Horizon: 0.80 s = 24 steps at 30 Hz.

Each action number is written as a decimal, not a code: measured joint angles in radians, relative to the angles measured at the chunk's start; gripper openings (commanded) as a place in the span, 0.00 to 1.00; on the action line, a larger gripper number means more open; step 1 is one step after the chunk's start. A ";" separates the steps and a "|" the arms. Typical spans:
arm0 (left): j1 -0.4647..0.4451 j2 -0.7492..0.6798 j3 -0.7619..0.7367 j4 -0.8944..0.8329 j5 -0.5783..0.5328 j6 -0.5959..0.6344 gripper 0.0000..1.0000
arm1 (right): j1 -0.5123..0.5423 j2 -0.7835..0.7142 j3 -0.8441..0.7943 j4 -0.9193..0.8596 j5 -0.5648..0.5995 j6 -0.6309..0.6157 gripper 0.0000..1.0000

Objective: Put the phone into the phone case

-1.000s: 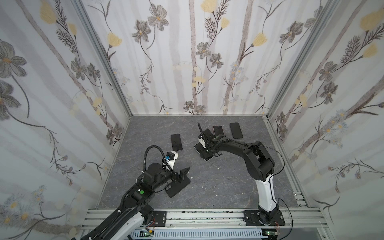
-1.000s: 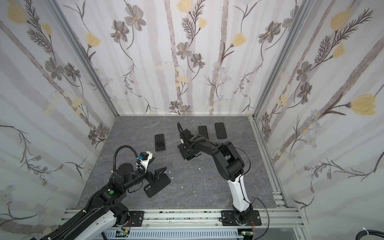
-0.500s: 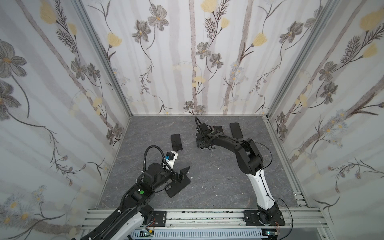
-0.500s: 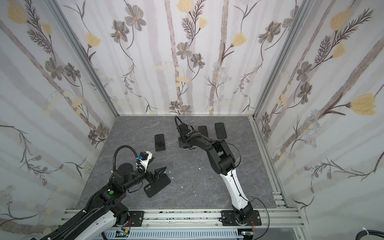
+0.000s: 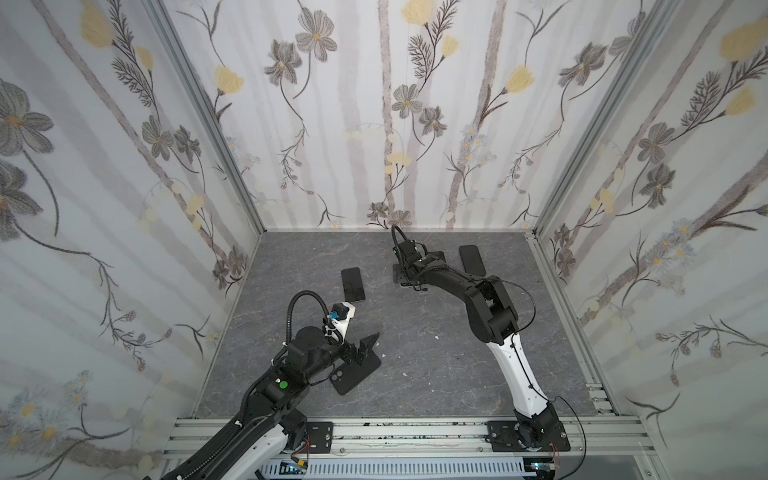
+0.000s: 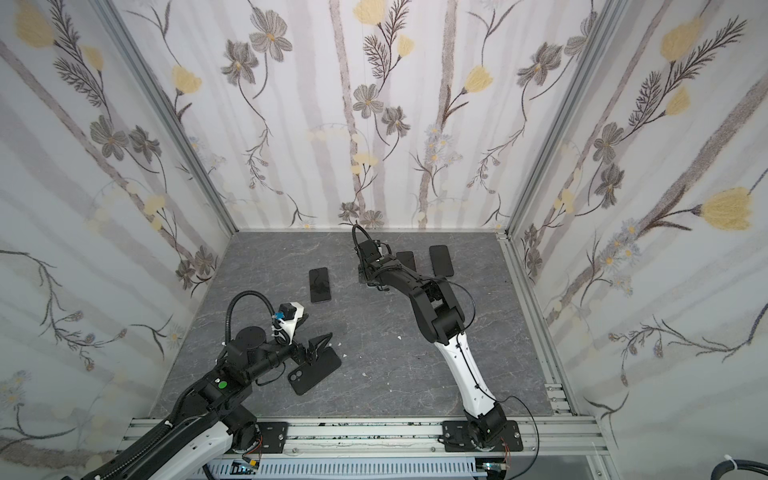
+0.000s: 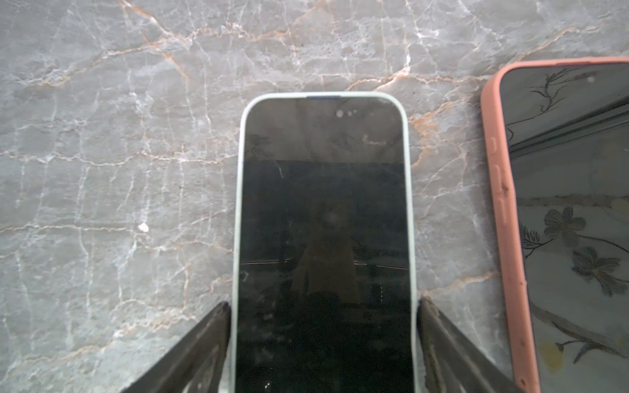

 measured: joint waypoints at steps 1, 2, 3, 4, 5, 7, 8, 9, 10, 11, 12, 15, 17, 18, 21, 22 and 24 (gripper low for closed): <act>0.000 0.000 0.000 0.000 0.000 0.000 1.00 | 0.000 -0.002 0.000 0.000 -0.002 0.000 0.89; 0.000 0.001 0.000 0.000 -0.002 0.000 1.00 | 0.000 -0.006 0.000 -0.005 -0.004 0.000 0.90; 0.000 0.003 0.000 0.000 -0.004 0.000 1.00 | 0.000 -0.013 0.000 -0.019 -0.010 0.000 0.90; 0.000 0.005 0.000 0.000 -0.007 0.000 1.00 | 0.000 -0.019 0.000 -0.032 -0.021 0.000 0.91; 0.000 0.005 0.000 0.000 -0.008 0.000 1.00 | 0.000 -0.029 -0.001 -0.046 -0.023 0.000 0.91; 0.000 0.005 0.000 0.000 -0.010 0.000 0.99 | 0.000 -0.056 -0.001 -0.062 -0.024 0.000 0.92; 0.000 0.005 0.000 0.000 -0.011 0.000 0.99 | 0.002 -0.073 -0.001 -0.066 -0.024 0.000 0.92; 0.000 0.004 0.001 -0.002 -0.015 0.000 0.97 | 0.002 -0.093 -0.001 -0.069 -0.024 -0.001 0.93; 0.000 0.004 0.003 -0.004 -0.022 0.000 0.96 | 0.002 -0.111 -0.001 -0.070 -0.024 -0.002 0.93; 0.000 0.004 0.007 -0.005 -0.031 0.000 0.93 | 0.003 -0.130 -0.001 -0.070 -0.024 -0.003 0.93; 0.000 0.004 0.014 -0.010 -0.043 -0.003 0.89 | 0.003 -0.150 -0.001 -0.069 -0.026 -0.003 0.94; 0.000 0.018 0.046 -0.027 -0.086 -0.051 0.78 | 0.008 -0.204 -0.007 -0.071 -0.028 -0.003 0.94; 0.000 0.040 0.069 -0.043 -0.111 -0.117 0.76 | 0.013 -0.252 -0.035 -0.069 -0.028 -0.005 0.93; 0.000 0.058 0.083 -0.057 -0.121 -0.165 0.77 | 0.016 -0.285 -0.064 -0.067 -0.029 -0.008 0.93; 0.000 0.143 0.135 -0.122 -0.139 -0.328 0.75 | 0.030 -0.411 -0.194 -0.033 -0.030 -0.010 0.92; 0.000 0.181 0.155 -0.153 -0.138 -0.375 0.75 | 0.034 -0.455 -0.247 -0.015 -0.028 -0.011 0.91; -0.004 0.266 0.191 -0.209 -0.131 -0.464 0.76 | 0.042 -0.558 -0.377 0.025 -0.037 0.000 0.90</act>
